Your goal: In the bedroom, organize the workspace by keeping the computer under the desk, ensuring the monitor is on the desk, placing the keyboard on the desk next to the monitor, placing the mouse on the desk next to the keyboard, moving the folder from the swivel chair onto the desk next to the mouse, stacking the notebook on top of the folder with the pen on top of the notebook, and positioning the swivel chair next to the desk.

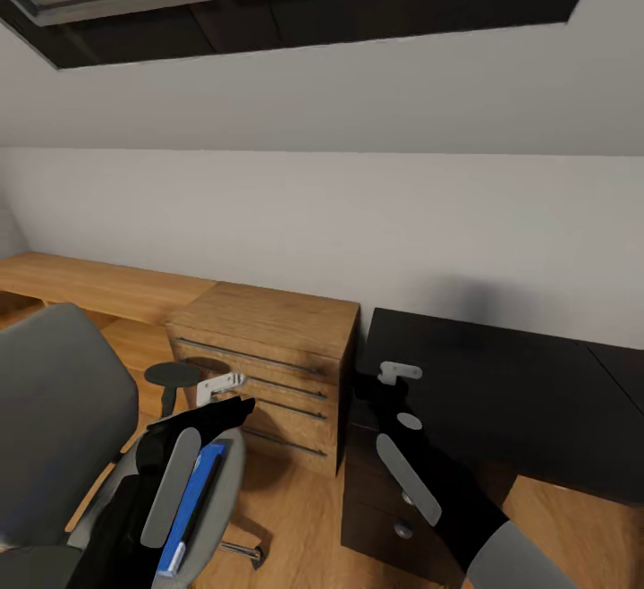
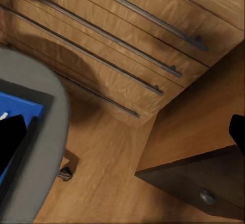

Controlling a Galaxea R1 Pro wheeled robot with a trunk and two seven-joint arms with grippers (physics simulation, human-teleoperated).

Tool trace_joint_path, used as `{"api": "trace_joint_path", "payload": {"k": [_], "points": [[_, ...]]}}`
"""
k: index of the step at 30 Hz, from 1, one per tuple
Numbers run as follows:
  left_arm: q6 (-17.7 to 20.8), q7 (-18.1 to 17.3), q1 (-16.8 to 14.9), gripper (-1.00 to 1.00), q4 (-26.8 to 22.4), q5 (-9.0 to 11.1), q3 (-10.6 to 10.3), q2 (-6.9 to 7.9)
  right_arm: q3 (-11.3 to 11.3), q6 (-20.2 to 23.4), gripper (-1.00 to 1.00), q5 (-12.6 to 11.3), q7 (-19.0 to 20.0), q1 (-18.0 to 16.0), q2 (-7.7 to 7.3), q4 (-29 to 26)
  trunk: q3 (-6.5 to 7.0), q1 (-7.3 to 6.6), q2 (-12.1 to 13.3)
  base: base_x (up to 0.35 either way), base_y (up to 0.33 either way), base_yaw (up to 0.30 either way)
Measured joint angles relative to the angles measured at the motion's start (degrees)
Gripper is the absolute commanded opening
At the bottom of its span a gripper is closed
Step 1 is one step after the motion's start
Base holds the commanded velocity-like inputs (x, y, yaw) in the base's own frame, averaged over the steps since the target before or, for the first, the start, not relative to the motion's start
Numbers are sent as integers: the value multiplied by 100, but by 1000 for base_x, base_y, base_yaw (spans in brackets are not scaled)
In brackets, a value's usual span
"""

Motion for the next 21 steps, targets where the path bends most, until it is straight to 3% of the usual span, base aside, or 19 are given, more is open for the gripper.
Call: {"api": "trace_joint_path", "payload": {"k": [3, 9, 21], "points": [[0, 1, 0, 100, 0, -2, 1, -4, -2, -1, 100, 2, -3, 1, -4, -4, 0, 0, 0, -293, 161, -8], [-1, 0, -1, 100, 2, -6, -1, -6, -7, 1, 100, 6, -2, 2, -9, -4, 0, 0, 0, -314, 93, -215], [-11, 16, 0, 100, 2, -18, -1, -6, -5, -4, 100, 1, -4, 1, -2, -12, -31, 0, 0, -298, -157, -222]]}}
